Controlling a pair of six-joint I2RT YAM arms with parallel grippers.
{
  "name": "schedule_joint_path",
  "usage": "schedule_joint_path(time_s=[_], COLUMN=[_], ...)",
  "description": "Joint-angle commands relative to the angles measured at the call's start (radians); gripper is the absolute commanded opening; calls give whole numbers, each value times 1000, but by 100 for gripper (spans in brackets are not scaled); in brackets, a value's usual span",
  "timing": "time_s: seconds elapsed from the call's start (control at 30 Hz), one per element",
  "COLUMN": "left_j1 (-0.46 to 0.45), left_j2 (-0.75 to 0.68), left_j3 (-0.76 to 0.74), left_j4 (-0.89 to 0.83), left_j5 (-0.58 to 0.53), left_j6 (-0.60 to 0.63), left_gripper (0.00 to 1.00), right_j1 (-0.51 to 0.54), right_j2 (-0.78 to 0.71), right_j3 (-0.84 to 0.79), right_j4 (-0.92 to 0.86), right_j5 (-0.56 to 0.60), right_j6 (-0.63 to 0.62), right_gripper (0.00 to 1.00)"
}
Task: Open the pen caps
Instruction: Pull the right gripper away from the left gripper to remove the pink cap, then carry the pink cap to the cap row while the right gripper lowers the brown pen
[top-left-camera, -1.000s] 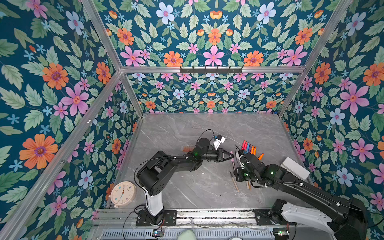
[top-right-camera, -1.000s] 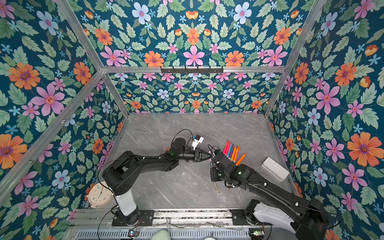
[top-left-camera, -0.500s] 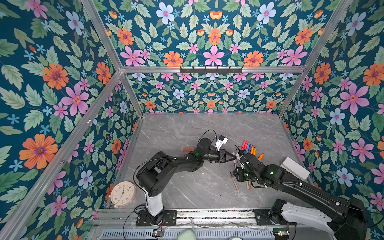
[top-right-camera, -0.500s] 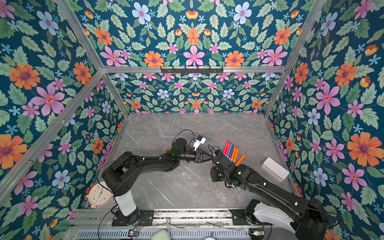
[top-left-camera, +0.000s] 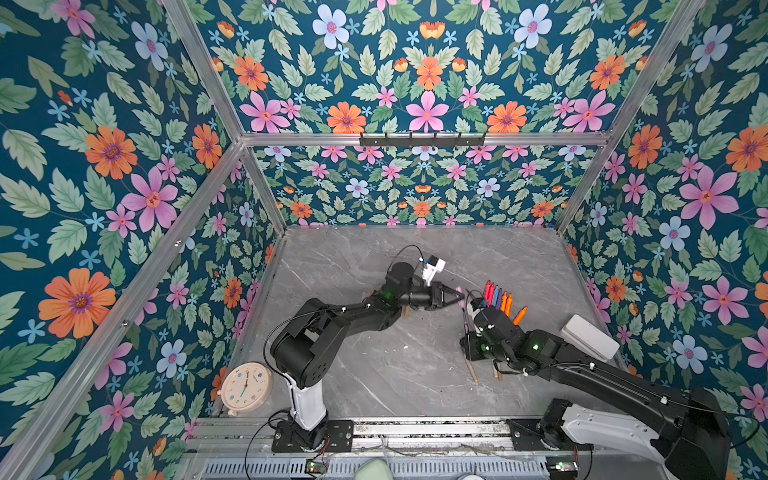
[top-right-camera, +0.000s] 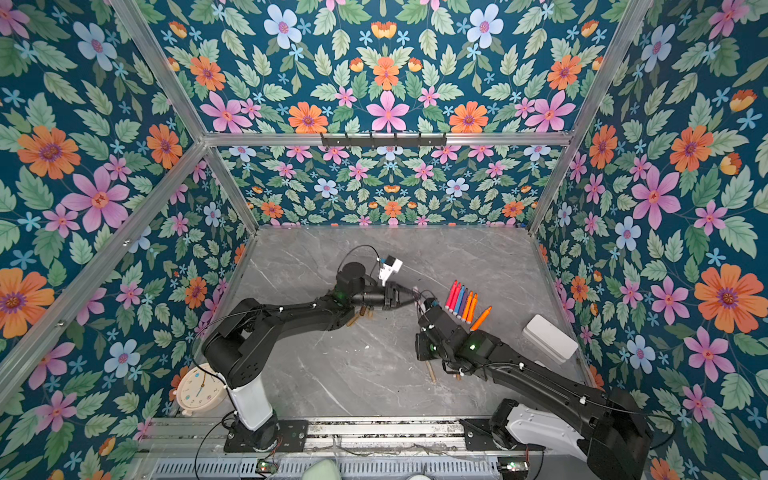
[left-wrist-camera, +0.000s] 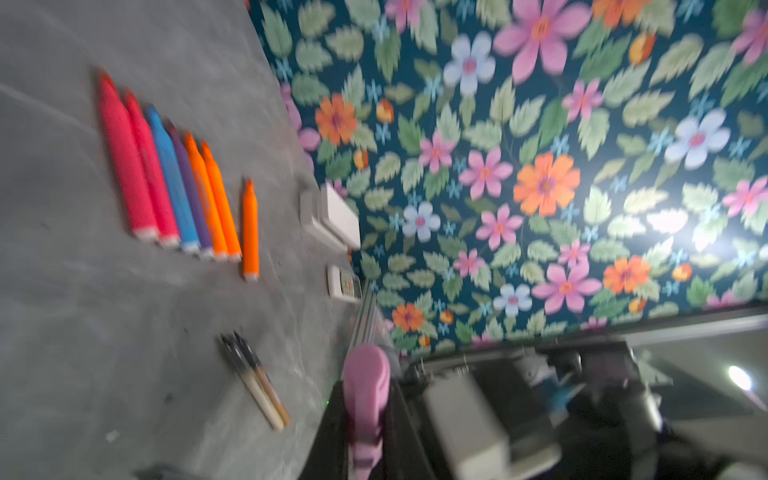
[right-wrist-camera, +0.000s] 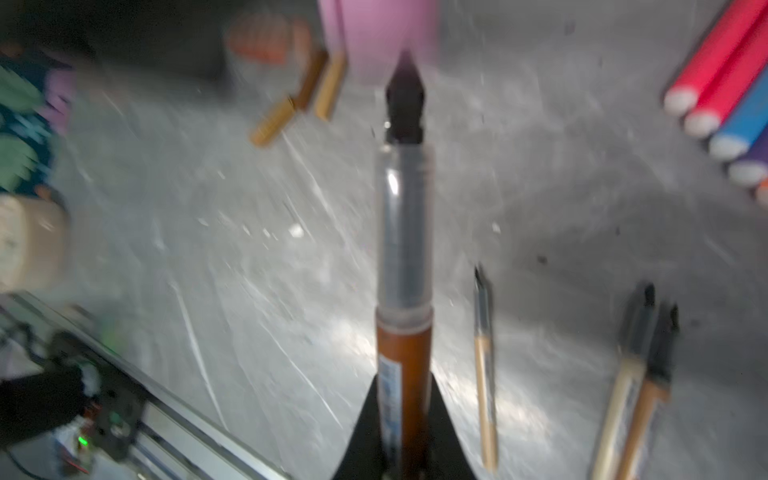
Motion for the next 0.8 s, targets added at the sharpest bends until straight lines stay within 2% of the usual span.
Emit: schedule_joint_path(time_s=[0.0,0.23,0.33,0.4,0.47,0.57,0.77], left_j1=[28,64,76,76,79,87,94], left_j2=[-11,-78,-136,-176,-207,-246,-280], left_j3=[76,158,171,164,131,51,-67], left_j4=[11,-280,-561,-745,-847,-940,-980], left_j5=[-75,-165,-291,-424,-519,-627,-764], left_j6=[-8,185,384,511,587,644,668], left_gripper=[0,0,0,0,0,0,0], right_j1=[41,63,48,15,-23,-40,-44], right_j2=[36,-4,-38,-41,-22,34,102], right_j3=[-3,-37,-36,-49,-71,-77,-51], right_j4=[-7,-32,-107,-128,-118,-118,-128], right_j5=[18,76,131,118,74,63,98], right_j6=[45,84,91,86,77,65,57], right_gripper=[0,0,0,0,0,0,0])
